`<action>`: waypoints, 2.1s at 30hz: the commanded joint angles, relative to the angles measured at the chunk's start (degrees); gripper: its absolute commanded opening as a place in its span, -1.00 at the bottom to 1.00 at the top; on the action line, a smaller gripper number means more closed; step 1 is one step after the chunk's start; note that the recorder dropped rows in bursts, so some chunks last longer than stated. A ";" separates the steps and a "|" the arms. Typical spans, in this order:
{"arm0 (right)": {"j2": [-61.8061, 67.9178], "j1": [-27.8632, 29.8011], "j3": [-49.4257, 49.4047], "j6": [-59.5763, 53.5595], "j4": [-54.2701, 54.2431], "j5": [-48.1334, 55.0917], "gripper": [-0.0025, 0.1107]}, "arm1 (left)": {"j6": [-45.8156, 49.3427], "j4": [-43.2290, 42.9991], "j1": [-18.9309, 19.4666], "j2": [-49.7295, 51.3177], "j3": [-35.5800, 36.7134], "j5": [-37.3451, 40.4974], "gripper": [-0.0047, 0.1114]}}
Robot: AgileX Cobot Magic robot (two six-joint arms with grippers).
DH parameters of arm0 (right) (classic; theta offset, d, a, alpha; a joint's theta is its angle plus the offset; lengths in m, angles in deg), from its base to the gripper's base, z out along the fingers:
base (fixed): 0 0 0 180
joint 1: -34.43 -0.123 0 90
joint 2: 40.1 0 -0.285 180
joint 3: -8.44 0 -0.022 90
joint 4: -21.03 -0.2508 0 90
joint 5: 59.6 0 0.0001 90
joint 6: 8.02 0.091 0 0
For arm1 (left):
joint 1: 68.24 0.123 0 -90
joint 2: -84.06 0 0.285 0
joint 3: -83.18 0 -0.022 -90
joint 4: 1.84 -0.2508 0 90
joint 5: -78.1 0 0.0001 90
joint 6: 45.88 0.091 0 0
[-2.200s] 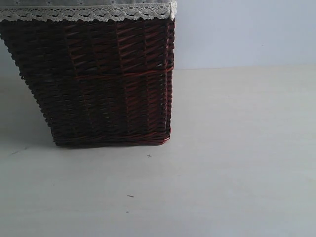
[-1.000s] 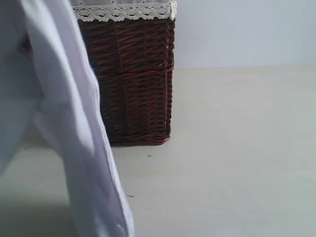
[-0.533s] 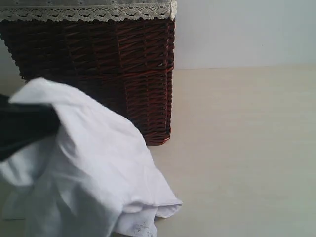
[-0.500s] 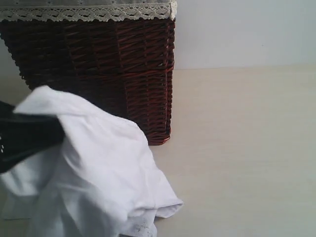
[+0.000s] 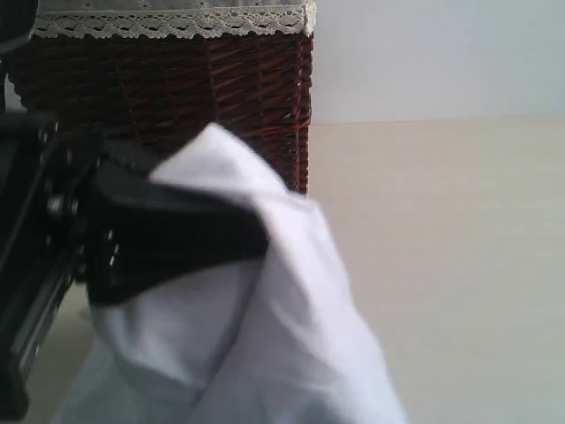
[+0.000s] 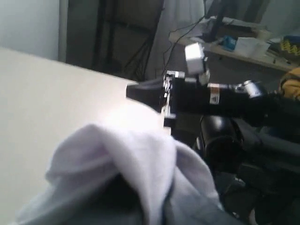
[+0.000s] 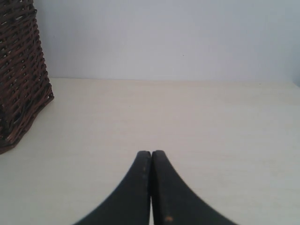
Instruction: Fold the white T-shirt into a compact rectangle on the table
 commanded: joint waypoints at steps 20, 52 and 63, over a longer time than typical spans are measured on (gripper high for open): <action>-0.29 0.19 -0.27 -0.32 0.34 -0.03 -0.96 | -1.47 2.52 -4.54 20.07 -29.48 -1.61 -0.92; -0.29 0.19 -0.27 -0.32 0.34 -0.03 -0.96 | -14.62 -14.83 11.39 11.18 -4.89 1.24 0.24; -0.29 0.19 -0.27 -0.86 1.02 -0.03 -0.96 | -7.12 -14.83 11.39 9.47 -0.23 5.02 -0.90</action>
